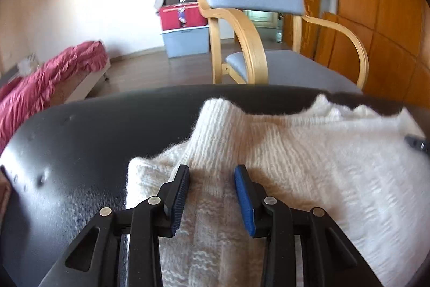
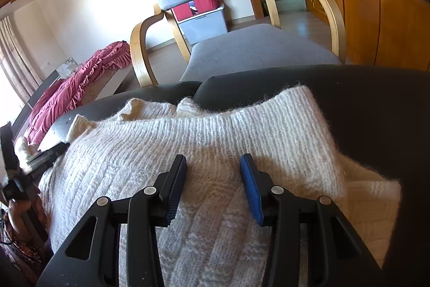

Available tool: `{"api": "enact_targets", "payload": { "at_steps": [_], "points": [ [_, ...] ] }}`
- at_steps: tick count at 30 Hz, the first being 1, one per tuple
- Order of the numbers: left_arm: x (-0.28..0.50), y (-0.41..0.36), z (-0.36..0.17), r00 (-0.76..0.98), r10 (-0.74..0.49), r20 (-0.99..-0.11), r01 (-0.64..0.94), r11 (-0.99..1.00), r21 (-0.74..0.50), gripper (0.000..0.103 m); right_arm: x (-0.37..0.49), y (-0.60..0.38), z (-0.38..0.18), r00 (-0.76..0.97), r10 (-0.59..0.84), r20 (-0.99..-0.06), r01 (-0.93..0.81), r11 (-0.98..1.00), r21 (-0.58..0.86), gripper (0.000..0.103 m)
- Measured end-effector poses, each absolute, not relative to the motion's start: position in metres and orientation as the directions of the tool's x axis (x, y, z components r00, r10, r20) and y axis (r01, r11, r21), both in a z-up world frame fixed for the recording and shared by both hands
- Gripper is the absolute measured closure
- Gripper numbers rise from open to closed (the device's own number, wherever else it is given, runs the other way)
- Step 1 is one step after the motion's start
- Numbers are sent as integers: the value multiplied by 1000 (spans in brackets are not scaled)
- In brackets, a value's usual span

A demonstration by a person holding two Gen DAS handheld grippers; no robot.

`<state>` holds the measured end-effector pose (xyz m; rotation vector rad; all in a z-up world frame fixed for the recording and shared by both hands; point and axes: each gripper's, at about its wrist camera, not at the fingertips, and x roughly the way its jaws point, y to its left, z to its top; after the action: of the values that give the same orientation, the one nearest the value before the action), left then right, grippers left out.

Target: Fold clothes

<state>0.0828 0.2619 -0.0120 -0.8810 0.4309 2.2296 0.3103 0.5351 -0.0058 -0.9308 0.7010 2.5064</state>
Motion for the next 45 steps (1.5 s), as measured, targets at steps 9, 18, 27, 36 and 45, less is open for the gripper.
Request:
{"api": "enact_targets", "payload": {
  "at_steps": [9,18,27,36,45],
  "points": [
    [55,251,-15,-531,491,-690,-607,-789,-95,57,318,536,-2,-740,168,-652,-496,-791,358,58],
    [108,193,12,-600,684,-416,-701,-700,-139,58,365,523,27,-720,267,-641,-552,-780,294,58],
    [64,223,-25,-422,611,-669,-674,-705,-219,56,382,542,-5,-638,318,-701,-626,-745,232,72],
    [59,177,-18,-440,694,-570,-613,-696,-374,57,454,511,39,-692,359,-627,-619,-742,258,69],
    [52,140,-23,-315,711,-628,-627,-653,-425,57,469,469,8,-587,290,-756,-605,-777,172,64]
  ]
}}
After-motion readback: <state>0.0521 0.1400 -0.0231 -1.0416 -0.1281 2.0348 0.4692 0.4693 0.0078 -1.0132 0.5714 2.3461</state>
